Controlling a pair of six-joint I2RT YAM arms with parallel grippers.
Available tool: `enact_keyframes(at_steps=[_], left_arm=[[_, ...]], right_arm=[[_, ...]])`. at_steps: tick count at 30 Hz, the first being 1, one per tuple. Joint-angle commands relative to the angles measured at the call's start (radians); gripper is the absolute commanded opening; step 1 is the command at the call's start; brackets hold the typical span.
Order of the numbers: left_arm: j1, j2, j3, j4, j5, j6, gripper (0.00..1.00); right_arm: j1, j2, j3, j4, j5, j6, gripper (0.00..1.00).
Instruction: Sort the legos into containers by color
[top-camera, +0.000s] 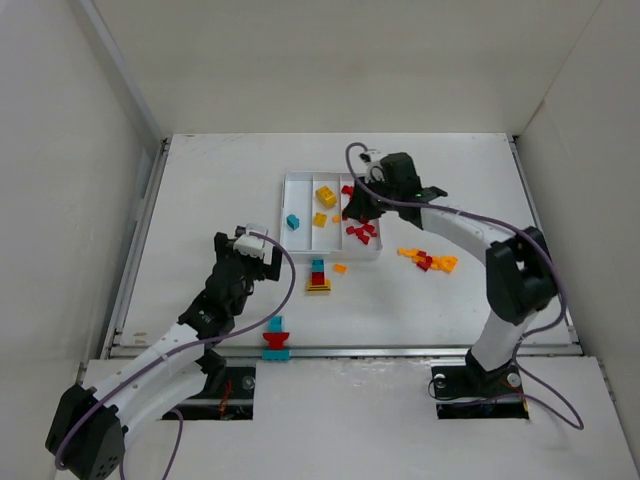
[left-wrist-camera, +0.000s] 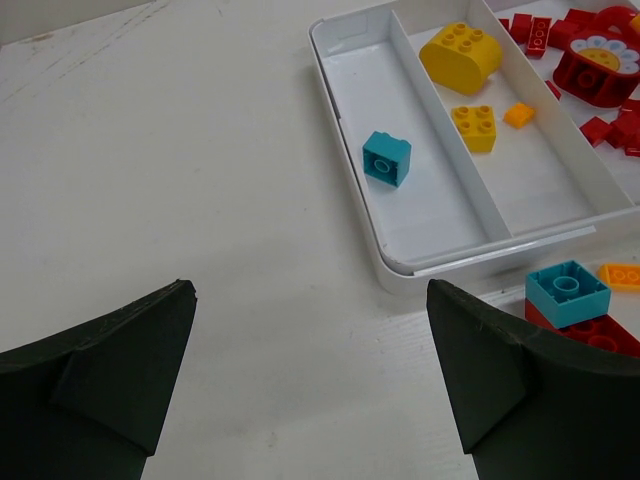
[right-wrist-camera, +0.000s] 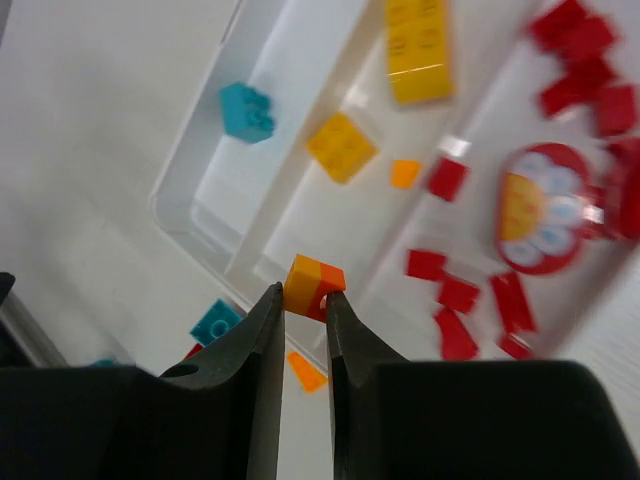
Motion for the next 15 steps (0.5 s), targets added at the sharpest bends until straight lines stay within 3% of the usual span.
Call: enact_keyframes(at_steps=[1,10,15], left_arm=[[-0.006,-0.028,-0.008,0.049,0.005,0.009,1.00],[-0.006,-0.038,-0.017,0.058,0.005,0.018,1.00],[-0.006,-0.038,-0.017,0.058,0.005,0.018,1.00]], right_arm=[[0.046,0.122,0.099,0.016,-0.222,-0.081,0.04],[0.074,0.318,0.294,-0.045,-0.263,-0.081,0.04],[0.083,0.378,0.319,-0.093,-0.244,-0.100,0.09]])
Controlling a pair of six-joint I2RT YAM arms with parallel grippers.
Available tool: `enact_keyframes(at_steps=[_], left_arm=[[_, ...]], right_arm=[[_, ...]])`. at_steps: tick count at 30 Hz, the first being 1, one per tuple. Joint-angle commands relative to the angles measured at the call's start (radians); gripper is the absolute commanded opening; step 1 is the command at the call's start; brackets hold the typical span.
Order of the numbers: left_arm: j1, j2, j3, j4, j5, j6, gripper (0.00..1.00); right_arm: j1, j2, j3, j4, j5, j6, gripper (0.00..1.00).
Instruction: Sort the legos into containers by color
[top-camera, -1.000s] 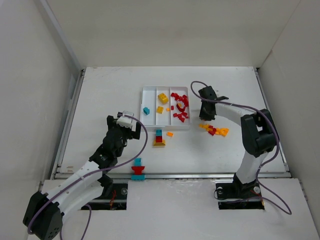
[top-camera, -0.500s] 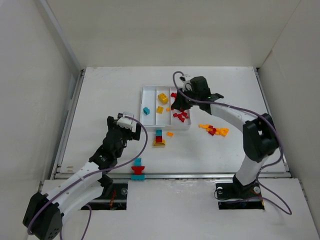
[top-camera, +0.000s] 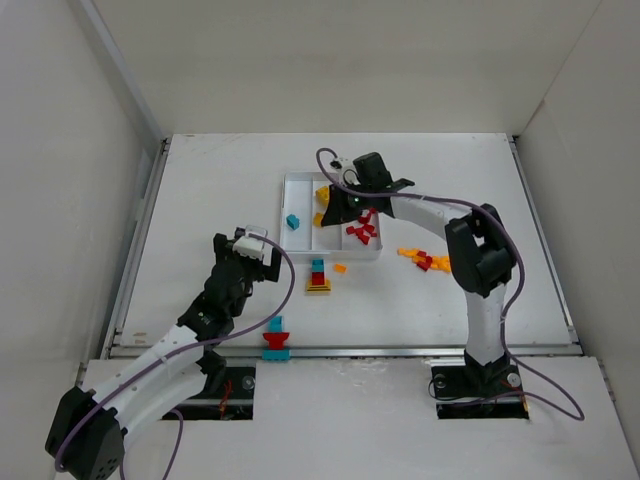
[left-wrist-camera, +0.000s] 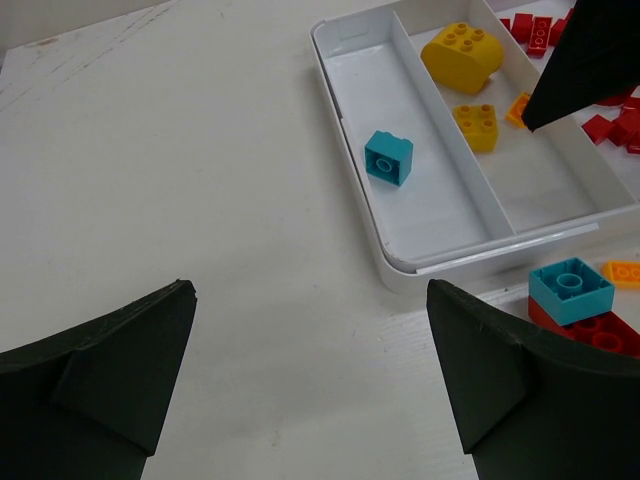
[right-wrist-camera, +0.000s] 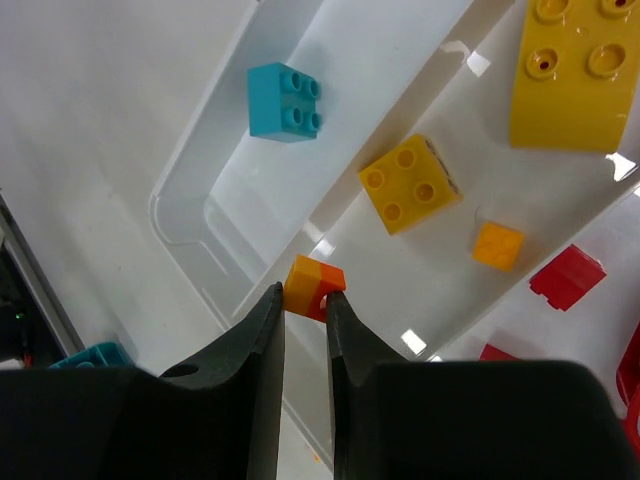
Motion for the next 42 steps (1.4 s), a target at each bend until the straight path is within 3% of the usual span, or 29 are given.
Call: enact_keyframes(at_steps=[1,7,13,16,17,18,22,26,30,34,37,42], left_arm=[[-0.006,-0.019,-0.004,0.055,0.003,0.006,1.00],[-0.006,-0.019,-0.004,0.055,0.003,0.006,1.00],[-0.006,-0.001,-0.004,0.055,-0.006,0.006,1.00],[-0.006,-0.001,-0.004,0.055,-0.015,0.006,1.00],[-0.006,-0.001,-0.004,0.055,-0.015,0.006,1.00],[-0.006,-0.001,-0.004,0.055,-0.015,0.006,1.00],[-0.006,0.008,0.005,0.055,-0.015,0.006,1.00],[-0.006,0.008,0.005,0.055,-0.026,0.006,1.00],[-0.006,0.008,0.005,0.055,-0.026,0.006,1.00],[-0.006,0.008,0.005,0.055,-0.026,0.006,1.00],[-0.006,0.008,0.005,0.055,-0.026,0.006,1.00],[-0.006,-0.001,0.005,0.064,-0.035,0.024,1.00]], right_arm=[[0.014,0.029,0.055,-0.062,0.013,-0.030,0.11],[0.034,0.049,0.055,-0.115,0.071,-0.041,0.21],[0.052,0.040,0.101,-0.164,0.084,-0.061,0.49],[0.052,0.003,0.139,-0.200,0.103,-0.061,0.56],[0.052,-0.006,0.150,-0.210,0.116,-0.061,0.81],[0.052,-0.015,0.165,-0.225,0.137,-0.061,0.85],[-0.003,-0.101,0.194,-0.329,0.247,-0.010,0.87],[-0.099,-0.291,-0.003,-0.351,0.412,0.125,0.84],[-0.188,-0.451,-0.152,-0.409,0.539,0.198,0.67],[-0.199,-0.433,-0.211,-0.469,0.601,0.188,0.47],[-0.199,-0.367,-0.220,-0.469,0.584,0.188,0.41],[-0.199,-0.318,-0.272,-0.424,0.555,0.188,0.46]])
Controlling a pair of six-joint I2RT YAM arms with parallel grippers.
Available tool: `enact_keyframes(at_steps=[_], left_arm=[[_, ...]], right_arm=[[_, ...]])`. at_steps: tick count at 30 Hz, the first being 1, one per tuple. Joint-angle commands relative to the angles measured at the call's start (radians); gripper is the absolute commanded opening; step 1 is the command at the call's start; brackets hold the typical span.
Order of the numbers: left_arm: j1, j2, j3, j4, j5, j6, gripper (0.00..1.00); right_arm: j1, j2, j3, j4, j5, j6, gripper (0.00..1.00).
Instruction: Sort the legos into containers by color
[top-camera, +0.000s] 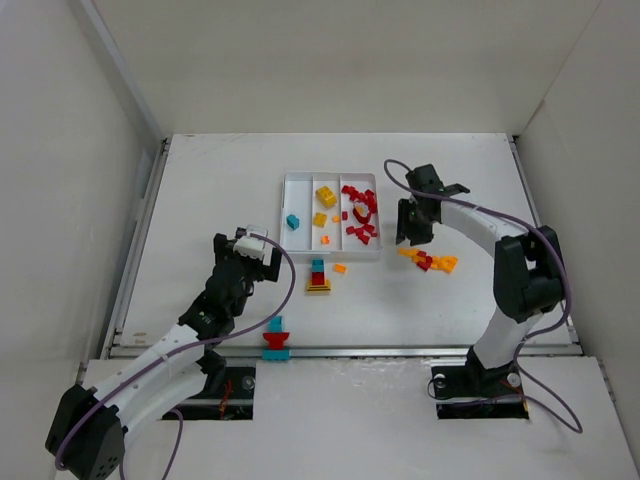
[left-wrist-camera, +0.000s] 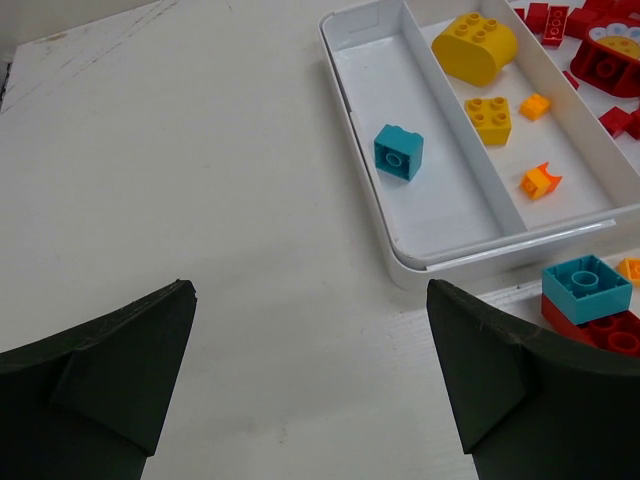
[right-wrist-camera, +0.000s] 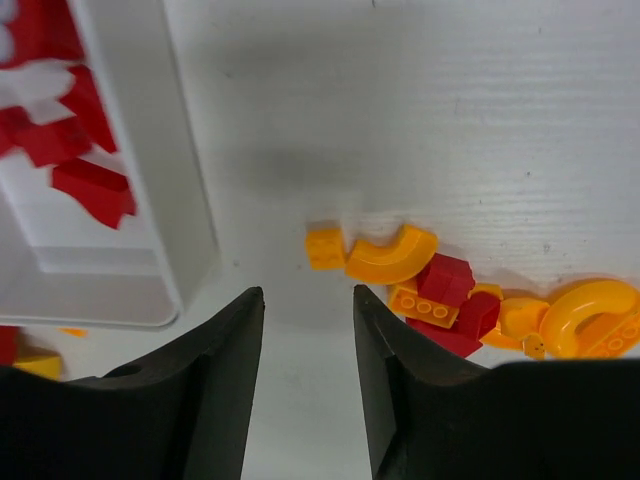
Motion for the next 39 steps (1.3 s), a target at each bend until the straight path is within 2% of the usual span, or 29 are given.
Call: enact_keyframes(at_steps=[1,12,23,28,33,39], left_arm=[[-0.006,-0.016,0.005,0.051,-0.019,0.014,1.00],[-0.006,-0.005,0.005,0.037,-0.019,0.014,1.00],[-0.006,-0.005,0.005,0.037,-0.019,0.014,1.00],[-0.006,-0.005,0.005,0.037,-0.019,0.014,1.00],[-0.006,-0.005,0.005,0.037,-0.009,0.014,1.00],[-0.006,-0.005,0.005,0.037,-0.009,0.023,1.00]], right_arm=[[0.005,-0.002,-0.011,0.011,0.006,0.007,0.47],[0.005,0.085,-0.043,0.073,0.000,-0.002,0.47],[0.043,0.133,-0.011,0.044,0.064,-0.022,0.40],[0.087,0.144,0.003,0.010,0.127,-0.022,0.37],[0.167,0.179,0.087,-0.045,0.239,-0.041,0.37],[0.176,0.216,0.109,-0.056,0.239,-0.041,0.28]])
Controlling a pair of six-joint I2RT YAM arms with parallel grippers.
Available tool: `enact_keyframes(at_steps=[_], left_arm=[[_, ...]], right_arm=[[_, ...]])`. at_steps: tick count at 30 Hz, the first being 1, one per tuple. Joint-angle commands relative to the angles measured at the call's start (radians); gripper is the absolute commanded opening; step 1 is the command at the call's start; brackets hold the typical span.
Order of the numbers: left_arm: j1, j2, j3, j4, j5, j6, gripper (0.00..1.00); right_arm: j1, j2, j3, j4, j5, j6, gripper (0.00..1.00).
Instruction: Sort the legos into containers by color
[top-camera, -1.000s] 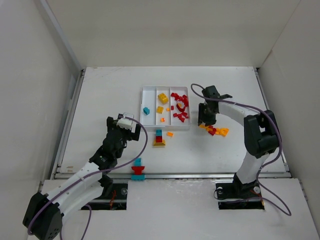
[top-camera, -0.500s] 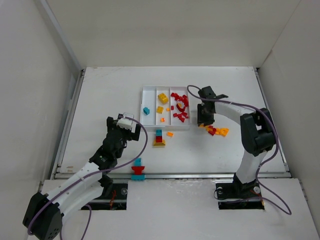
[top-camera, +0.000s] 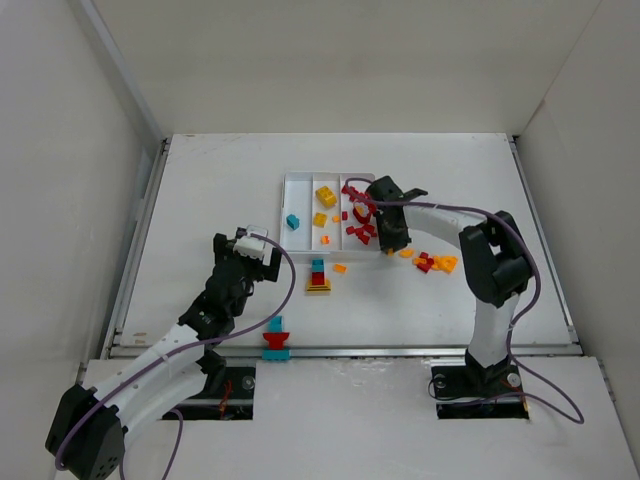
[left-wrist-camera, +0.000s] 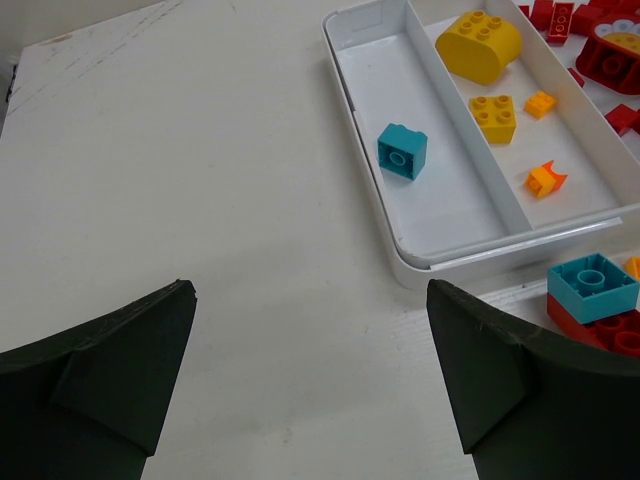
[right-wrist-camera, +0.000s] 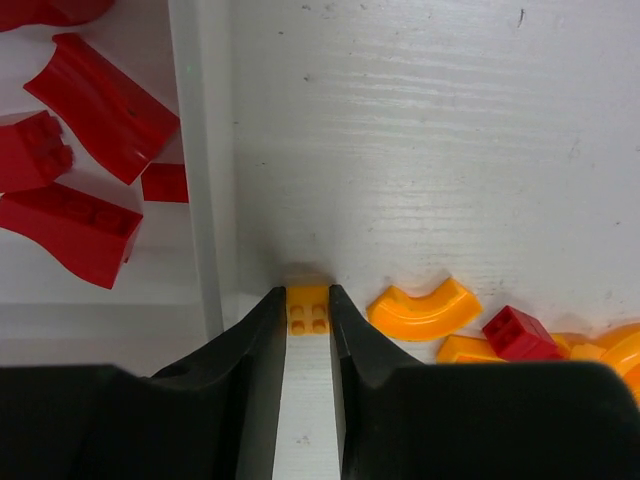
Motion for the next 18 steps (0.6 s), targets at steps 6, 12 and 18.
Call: enact_keyframes(at_steps=[6,12,18], left_arm=[[-0.006,-0.014,0.005,0.037,0.017,0.012,1.00],[-0.006,-0.014,0.005,0.037,0.017,0.012,1.00],[-0.006,-0.003,0.005,0.037,0.017,0.012,1.00]], right_arm=[[-0.012,0.013,0.010,-0.012,0.030,-0.001,0.09],[-0.035,-0.050,0.010,-0.012,0.020,0.021,0.00],[-0.011,-0.104,0.114,-0.056,0.130,0.039,0.00]])
